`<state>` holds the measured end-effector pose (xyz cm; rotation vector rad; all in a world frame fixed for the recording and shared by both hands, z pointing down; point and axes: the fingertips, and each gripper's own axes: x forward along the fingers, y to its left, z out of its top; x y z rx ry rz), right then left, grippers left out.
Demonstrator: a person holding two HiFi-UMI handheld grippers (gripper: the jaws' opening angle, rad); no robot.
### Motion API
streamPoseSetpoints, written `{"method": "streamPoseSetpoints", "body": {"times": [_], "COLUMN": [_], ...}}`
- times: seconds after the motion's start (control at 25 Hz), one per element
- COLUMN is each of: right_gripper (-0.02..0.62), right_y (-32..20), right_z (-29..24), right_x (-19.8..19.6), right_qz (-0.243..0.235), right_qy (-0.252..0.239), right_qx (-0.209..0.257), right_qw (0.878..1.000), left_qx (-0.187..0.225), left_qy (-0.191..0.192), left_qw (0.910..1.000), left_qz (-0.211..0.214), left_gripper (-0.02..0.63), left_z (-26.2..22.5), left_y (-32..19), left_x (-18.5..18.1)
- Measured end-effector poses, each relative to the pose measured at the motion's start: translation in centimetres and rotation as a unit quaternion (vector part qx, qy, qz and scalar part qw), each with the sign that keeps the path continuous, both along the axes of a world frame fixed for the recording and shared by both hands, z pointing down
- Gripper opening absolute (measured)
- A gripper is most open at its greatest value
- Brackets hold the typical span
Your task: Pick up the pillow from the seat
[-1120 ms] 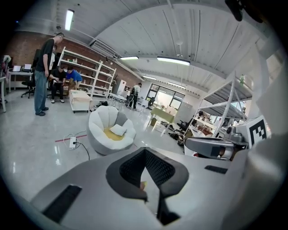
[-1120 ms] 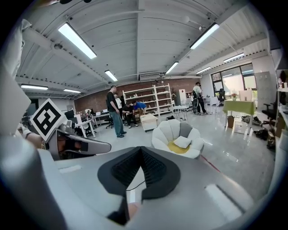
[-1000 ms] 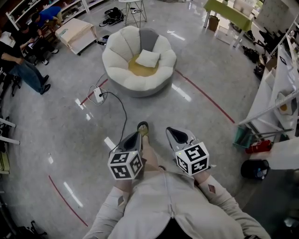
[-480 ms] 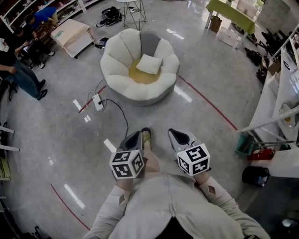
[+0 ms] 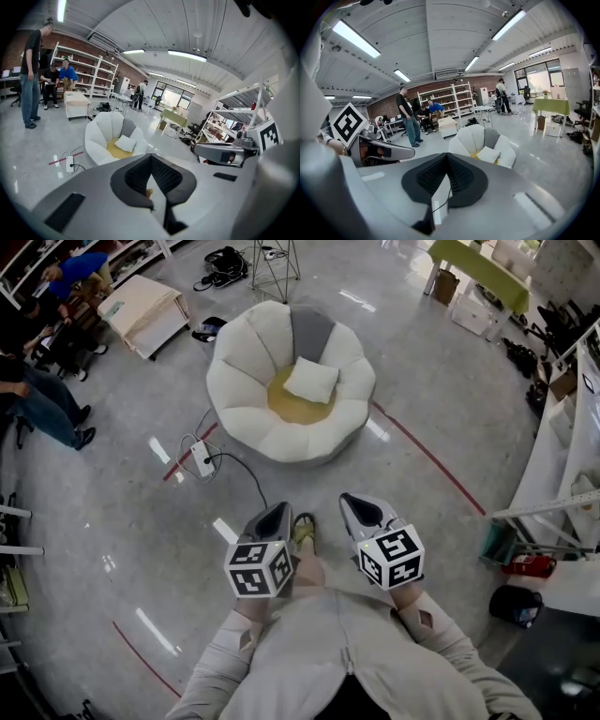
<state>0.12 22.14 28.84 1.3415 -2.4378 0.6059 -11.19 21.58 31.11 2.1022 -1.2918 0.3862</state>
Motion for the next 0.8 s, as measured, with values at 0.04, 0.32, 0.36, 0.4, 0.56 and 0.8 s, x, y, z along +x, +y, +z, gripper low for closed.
{"method": "streamPoseSetpoints", "body": {"times": [0.04,0.32,0.36,0.4,0.56,0.8], "right_gripper": [0.0,0.0,0.0,0.0,0.0,0.0], "right_y": [-1.2,-8.0,-8.9,-9.7,-13.0,-18.1], "right_z": [-0.1,0.2,0.2,0.3,0.6,0.7], "right_x": [-0.1,-1.1,-1.2,-1.2,-1.5,-2.2], "right_qz": [0.002,0.011,0.013,0.015,0.02,0.018], "right_qy": [0.0,0.006,0.007,0.007,0.007,0.016], "right_qx": [-0.001,-0.012,-0.014,-0.016,-0.021,-0.024], "right_qw": [1.0,1.0,1.0,1.0,1.0,0.999], "left_qx": [-0.002,-0.011,-0.012,-0.012,-0.017,-0.026], "left_qy": [-0.001,0.002,0.001,0.001,0.001,0.0], "left_qw": [1.0,0.9998,0.9998,0.9997,0.9995,0.999], "left_qz": [0.001,0.015,0.017,0.019,0.025,0.036], "left_gripper": [0.005,0.005,0.005,0.005,0.005,0.005], "left_z": [0.0,0.4,0.5,0.6,0.9,1.5], "left_y": [-1.1,-8.5,-9.4,-10.3,-13.8,-18.6], "left_x": [-0.2,-1.1,-1.2,-1.2,-1.4,-1.9]}}
